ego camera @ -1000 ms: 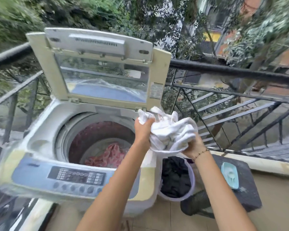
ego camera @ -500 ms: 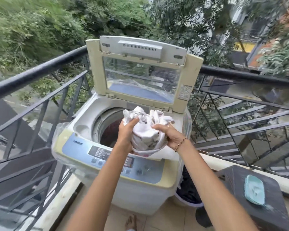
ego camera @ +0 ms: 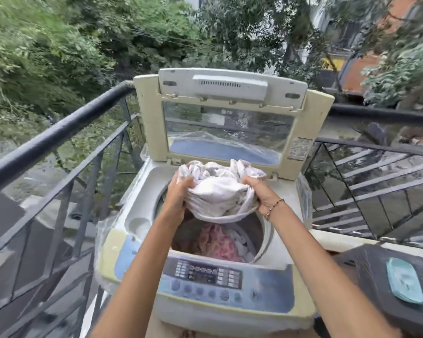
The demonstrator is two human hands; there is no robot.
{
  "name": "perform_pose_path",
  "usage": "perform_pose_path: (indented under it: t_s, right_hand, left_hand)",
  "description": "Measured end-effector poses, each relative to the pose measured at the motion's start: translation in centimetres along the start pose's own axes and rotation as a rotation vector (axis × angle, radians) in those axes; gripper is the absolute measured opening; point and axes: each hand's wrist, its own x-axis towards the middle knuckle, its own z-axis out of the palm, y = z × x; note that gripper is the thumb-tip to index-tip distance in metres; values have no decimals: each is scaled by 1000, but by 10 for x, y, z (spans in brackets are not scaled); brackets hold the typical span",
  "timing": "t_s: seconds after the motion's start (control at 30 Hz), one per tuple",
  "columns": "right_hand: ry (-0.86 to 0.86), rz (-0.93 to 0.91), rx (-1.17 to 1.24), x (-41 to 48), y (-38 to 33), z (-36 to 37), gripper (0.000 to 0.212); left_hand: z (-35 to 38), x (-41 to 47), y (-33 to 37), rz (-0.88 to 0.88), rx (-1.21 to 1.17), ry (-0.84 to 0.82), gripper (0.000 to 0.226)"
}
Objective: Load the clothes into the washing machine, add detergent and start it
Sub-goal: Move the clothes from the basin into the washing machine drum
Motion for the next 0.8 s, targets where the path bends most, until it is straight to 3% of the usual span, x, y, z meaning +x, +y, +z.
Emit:
perform_pose_path:
  t_s: [0.13, 0.23, 0.33, 0.43, 0.53, 0.67, 0.8]
  right_hand:
    - [42, 23, -36, 27, 13, 21, 28]
    - [112, 53, -121, 42, 30, 33, 26]
    - [265, 120, -155, 57, 52, 36, 23]
    - [392, 197, -150, 67, 71, 39, 45]
    - [502, 312, -265, 74, 85, 34, 69]
    - [511, 351, -258, 72, 92, 25, 61]
    - [469, 363, -247, 65, 96, 23, 46]
  left_hand:
    - [-26, 39, -7, -134, 224, -72, 51]
    - [-39, 67, -24, -315, 369, -111, 38]
    - [-43, 81, -39, -337, 405, -137, 27]
    - [-45, 91, -57, -317, 445, -131, 21]
    - [-49, 101, -73, -415, 508, -124, 12]
    - [-55, 105, -86, -502, 605, -144, 28]
    - [-50, 103, -89, -537, 559, -151, 29]
